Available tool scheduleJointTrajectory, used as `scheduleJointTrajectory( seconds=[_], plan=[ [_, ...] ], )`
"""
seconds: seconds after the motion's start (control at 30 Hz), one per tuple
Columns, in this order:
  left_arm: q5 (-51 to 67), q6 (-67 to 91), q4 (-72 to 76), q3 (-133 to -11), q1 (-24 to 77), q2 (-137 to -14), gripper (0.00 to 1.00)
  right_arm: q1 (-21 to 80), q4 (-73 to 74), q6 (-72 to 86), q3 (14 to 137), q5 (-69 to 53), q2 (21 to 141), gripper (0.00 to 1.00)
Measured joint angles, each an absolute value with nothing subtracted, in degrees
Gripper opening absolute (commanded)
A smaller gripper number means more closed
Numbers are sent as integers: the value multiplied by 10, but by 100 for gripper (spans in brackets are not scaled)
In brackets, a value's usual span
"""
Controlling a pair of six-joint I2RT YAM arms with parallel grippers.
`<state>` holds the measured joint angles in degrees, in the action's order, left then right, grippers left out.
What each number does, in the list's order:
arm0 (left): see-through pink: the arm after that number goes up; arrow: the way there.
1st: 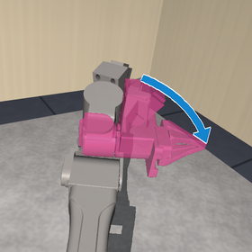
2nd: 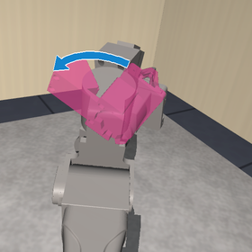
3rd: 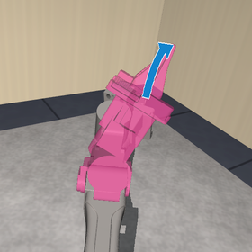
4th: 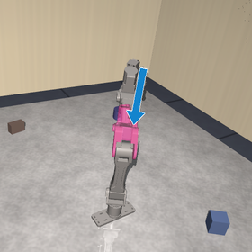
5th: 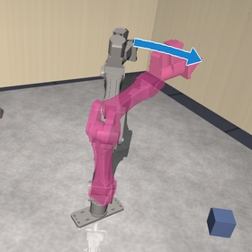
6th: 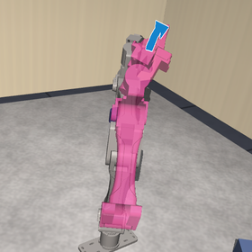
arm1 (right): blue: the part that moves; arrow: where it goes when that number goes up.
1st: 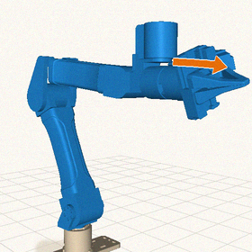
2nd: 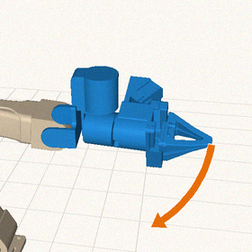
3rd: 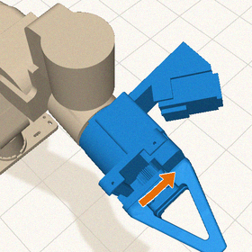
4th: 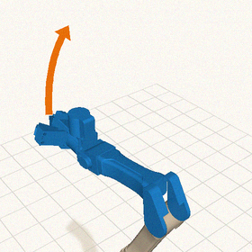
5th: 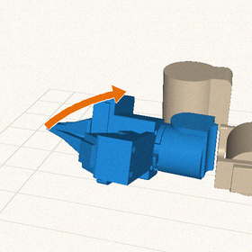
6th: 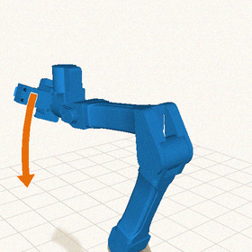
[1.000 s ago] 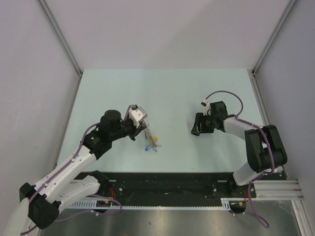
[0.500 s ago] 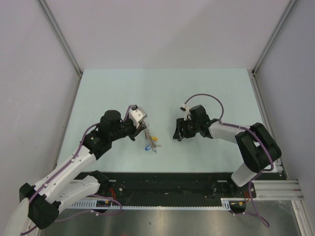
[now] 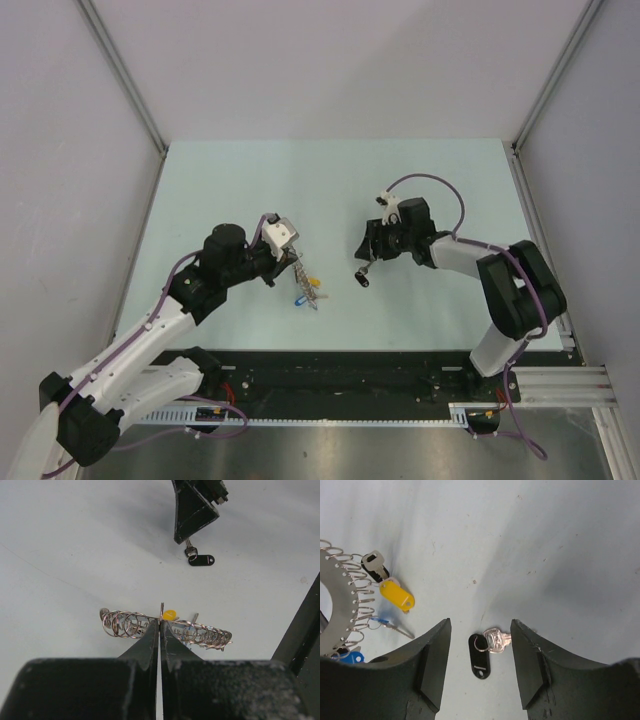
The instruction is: Put the keys on the keyring
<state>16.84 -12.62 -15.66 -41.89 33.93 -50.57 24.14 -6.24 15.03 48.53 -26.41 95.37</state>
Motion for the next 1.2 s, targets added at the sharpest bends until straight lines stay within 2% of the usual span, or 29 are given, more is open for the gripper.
scheduleJointTrajectory(
  seconds=[0.17,0.4,0.73,0.97,1.2],
  plan=[
    [168,-126,-157,-419,339,-506,1,241,-64,145,502,-280,1014,56],
    [168,-126,-157,-419,339,-506,0,242,-20,138,519,-292,1020,56],
    [168,-126,-157,-419,339,-506,0,265,96,120,468,-256,925,50],
    [167,-126,-157,-419,339,-506,0,312,117,56,474,-172,864,40],
    [161,-127,-158,-419,339,-506,0,384,160,-48,548,-36,890,35]
  ],
)
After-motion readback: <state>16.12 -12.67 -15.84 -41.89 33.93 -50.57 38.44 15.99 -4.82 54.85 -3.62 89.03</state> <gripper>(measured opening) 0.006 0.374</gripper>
